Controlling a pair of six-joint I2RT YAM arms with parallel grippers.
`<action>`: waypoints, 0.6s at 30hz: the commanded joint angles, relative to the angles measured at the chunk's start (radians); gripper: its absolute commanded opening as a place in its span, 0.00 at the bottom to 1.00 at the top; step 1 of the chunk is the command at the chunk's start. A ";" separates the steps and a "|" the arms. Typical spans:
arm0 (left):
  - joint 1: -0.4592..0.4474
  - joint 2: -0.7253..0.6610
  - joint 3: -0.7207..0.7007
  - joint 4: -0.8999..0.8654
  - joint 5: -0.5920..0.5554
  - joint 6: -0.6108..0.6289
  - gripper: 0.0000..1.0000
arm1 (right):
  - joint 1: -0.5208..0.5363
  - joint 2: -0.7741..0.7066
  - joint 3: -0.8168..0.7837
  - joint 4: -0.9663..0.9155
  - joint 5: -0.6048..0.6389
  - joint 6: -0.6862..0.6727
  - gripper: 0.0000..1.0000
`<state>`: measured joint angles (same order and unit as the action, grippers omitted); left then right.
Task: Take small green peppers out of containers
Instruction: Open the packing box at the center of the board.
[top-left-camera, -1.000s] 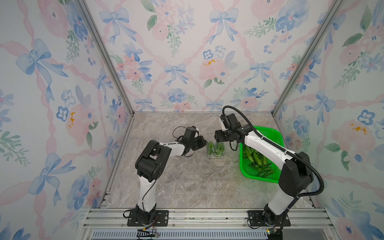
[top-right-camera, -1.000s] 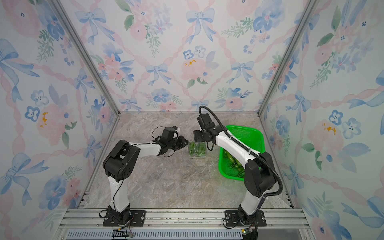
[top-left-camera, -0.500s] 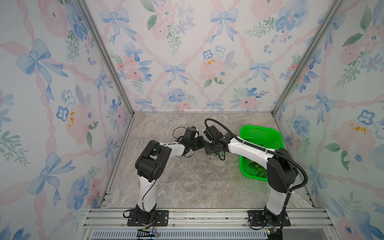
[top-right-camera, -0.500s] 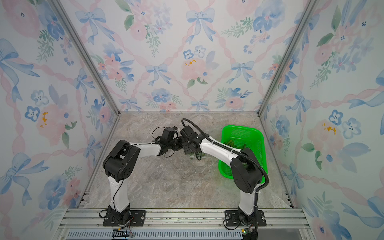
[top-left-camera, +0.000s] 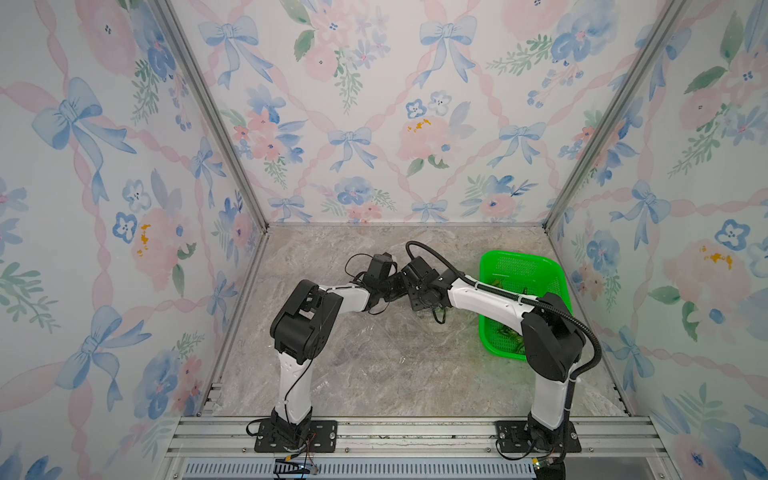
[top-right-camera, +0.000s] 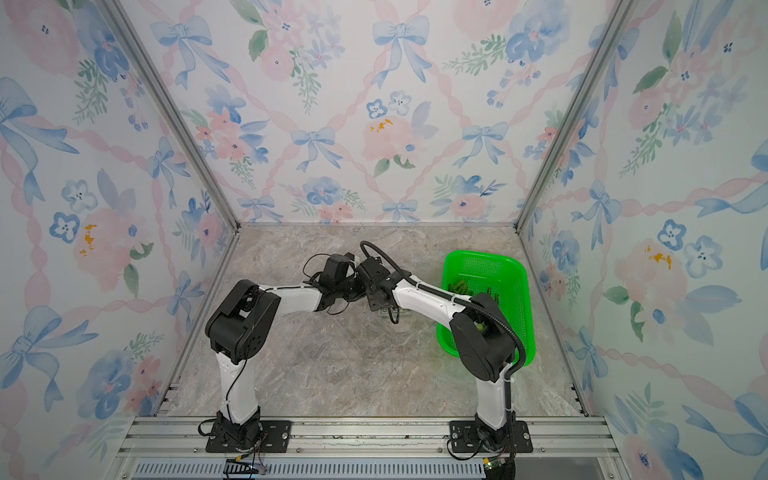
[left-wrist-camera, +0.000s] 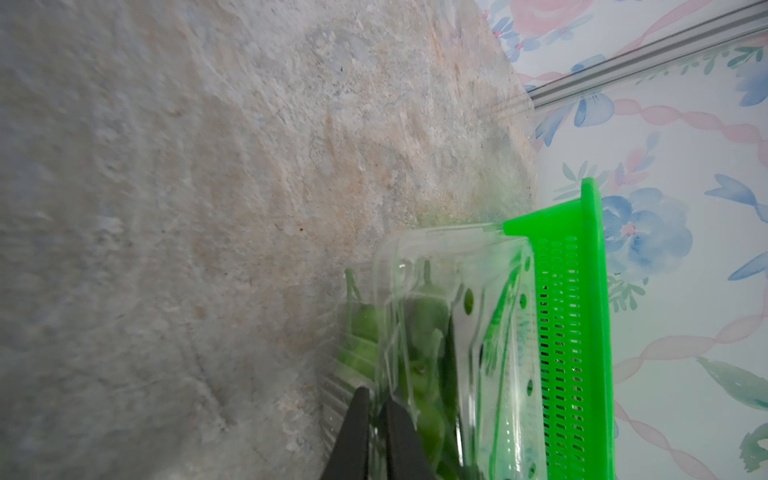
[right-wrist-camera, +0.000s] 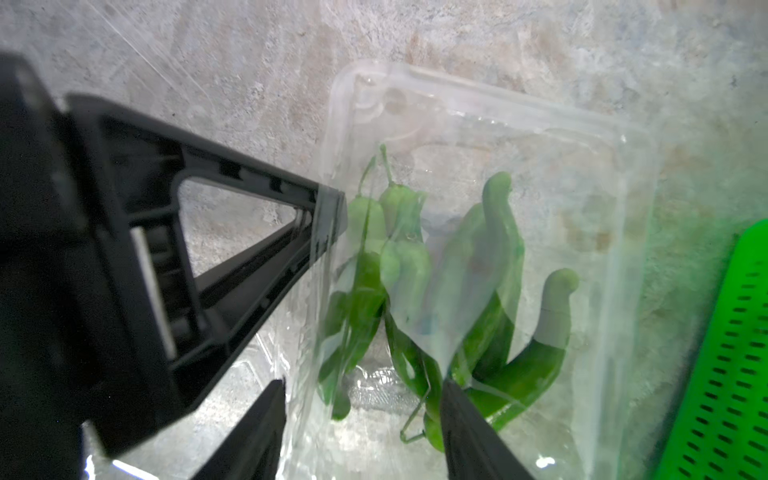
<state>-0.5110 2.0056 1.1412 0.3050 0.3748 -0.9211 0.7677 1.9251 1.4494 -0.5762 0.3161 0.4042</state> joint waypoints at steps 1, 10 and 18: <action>-0.006 -0.008 -0.009 -0.009 0.017 0.010 0.12 | 0.006 0.048 -0.021 0.010 0.042 0.035 0.58; -0.003 -0.002 -0.009 -0.006 0.025 0.013 0.12 | 0.010 0.084 -0.005 -0.009 0.082 0.033 0.49; -0.001 0.009 -0.009 -0.006 0.033 0.016 0.12 | 0.009 0.101 0.008 -0.049 0.133 0.017 0.26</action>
<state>-0.5079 2.0056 1.1412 0.3122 0.3828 -0.9276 0.7811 1.9759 1.4651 -0.5598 0.4252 0.4206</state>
